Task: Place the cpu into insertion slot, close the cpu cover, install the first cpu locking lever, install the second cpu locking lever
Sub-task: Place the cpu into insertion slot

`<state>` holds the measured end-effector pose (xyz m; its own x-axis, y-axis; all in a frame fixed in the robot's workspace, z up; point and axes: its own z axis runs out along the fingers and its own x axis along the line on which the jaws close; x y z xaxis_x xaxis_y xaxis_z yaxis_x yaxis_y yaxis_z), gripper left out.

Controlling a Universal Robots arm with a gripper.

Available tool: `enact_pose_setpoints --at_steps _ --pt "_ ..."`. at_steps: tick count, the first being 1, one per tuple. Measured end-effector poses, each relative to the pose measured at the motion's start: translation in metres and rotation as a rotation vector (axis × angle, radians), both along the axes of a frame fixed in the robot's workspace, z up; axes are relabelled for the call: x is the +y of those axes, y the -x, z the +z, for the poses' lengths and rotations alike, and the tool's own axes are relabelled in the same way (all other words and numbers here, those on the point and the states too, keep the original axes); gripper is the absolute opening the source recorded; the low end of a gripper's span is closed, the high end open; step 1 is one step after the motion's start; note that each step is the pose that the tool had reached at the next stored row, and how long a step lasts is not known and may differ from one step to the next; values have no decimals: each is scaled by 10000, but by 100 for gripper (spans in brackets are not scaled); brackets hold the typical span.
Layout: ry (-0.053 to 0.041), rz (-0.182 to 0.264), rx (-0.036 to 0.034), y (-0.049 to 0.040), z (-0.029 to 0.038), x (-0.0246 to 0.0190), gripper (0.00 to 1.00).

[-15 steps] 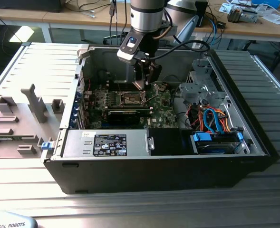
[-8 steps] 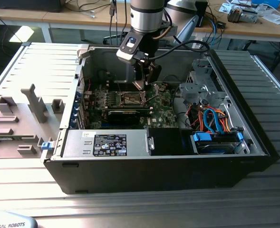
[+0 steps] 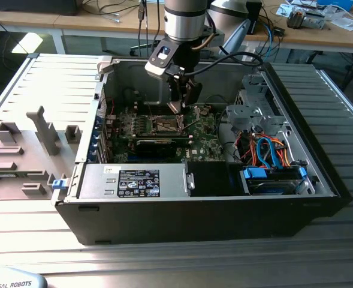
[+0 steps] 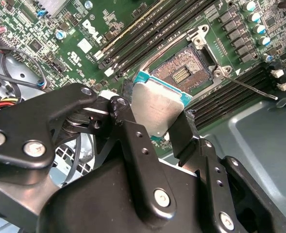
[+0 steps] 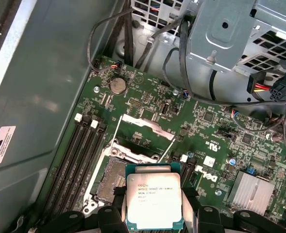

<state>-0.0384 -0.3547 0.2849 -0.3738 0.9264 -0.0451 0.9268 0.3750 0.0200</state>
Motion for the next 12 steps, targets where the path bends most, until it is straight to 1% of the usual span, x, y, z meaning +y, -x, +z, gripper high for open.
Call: enact_pose_setpoints --at_steps 12 --pt "5 -120 0 0 -1 0 54"
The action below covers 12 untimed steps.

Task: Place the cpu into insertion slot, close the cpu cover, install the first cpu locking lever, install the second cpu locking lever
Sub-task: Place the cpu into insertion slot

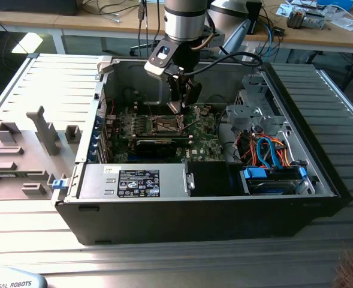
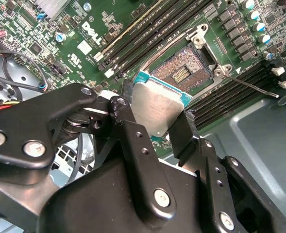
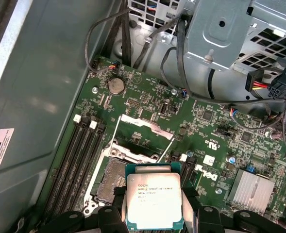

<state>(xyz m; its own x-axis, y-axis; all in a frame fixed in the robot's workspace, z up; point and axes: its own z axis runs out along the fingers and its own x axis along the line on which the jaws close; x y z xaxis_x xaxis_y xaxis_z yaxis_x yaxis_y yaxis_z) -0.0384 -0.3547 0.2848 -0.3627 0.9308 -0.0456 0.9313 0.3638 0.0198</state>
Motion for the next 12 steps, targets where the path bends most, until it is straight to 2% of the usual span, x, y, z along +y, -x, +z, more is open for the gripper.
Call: enact_pose_setpoints --at_steps 12 --pt "0 -161 0 0 0 0 54"
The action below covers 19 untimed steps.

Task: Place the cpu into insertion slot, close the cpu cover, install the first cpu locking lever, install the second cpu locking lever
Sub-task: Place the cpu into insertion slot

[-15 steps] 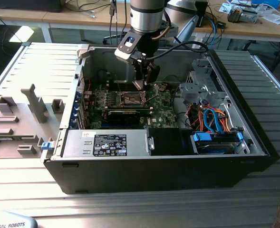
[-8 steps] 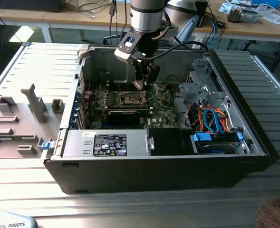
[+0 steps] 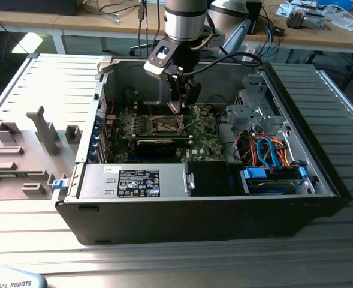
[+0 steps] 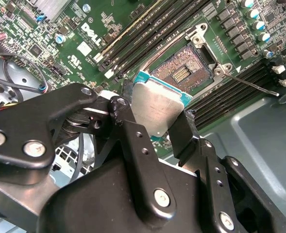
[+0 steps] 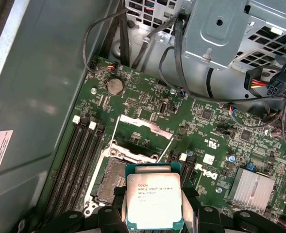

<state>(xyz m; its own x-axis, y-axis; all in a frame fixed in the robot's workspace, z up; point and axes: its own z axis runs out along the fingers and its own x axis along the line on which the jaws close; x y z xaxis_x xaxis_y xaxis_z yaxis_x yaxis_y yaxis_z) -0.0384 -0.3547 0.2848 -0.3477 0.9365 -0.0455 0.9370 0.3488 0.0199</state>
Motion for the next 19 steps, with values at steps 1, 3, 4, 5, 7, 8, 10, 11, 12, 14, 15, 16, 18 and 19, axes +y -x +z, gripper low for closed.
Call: enact_pose_setpoints --at_steps 1,3,4,5,7,8,10,11,12,14,15,16,18,19 --pt "0 -19 0 0 0 0 54" --pt "0 -49 0 0 0 0 54" --pt "0 -87 0 0 0 0 54" --pt "0 -106 0 0 0 0 54" --pt "0 -141 0 0 0 0 54" --pt "0 -165 0 1 0 0 54" --pt "0 -195 0 0 0 0 54" --pt "0 -218 0 0 0 0 54" --pt "0 -231 0 0 0 0 54" --pt "0 -260 0 0 0 0 54" --pt "0 -273 0 0 0 0 54" --pt "0 -288 0 0 0 0 54" --pt "1 -317 0 0 0 0 54" --pt "0 -329 0 0 0 0 54"
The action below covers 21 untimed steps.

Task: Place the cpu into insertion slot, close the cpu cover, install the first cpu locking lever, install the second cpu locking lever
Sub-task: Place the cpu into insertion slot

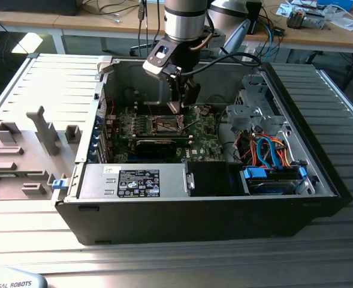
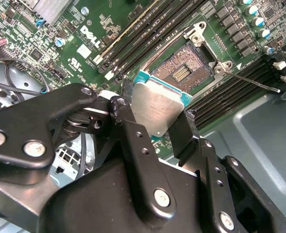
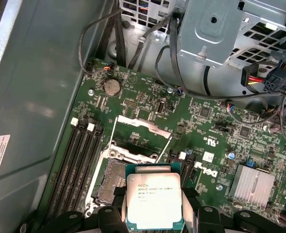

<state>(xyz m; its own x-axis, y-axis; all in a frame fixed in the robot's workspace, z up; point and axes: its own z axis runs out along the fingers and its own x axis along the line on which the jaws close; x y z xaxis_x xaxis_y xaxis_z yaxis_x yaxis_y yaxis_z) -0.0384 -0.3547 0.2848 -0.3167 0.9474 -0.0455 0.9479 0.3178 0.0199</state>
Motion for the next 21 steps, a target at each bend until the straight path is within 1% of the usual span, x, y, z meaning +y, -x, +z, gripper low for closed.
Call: enact_pose_setpoints --at_steps 6,21 --pt "0 -105 0 0 -1 0 54" --pt "0 -184 0 0 -1 0 54"
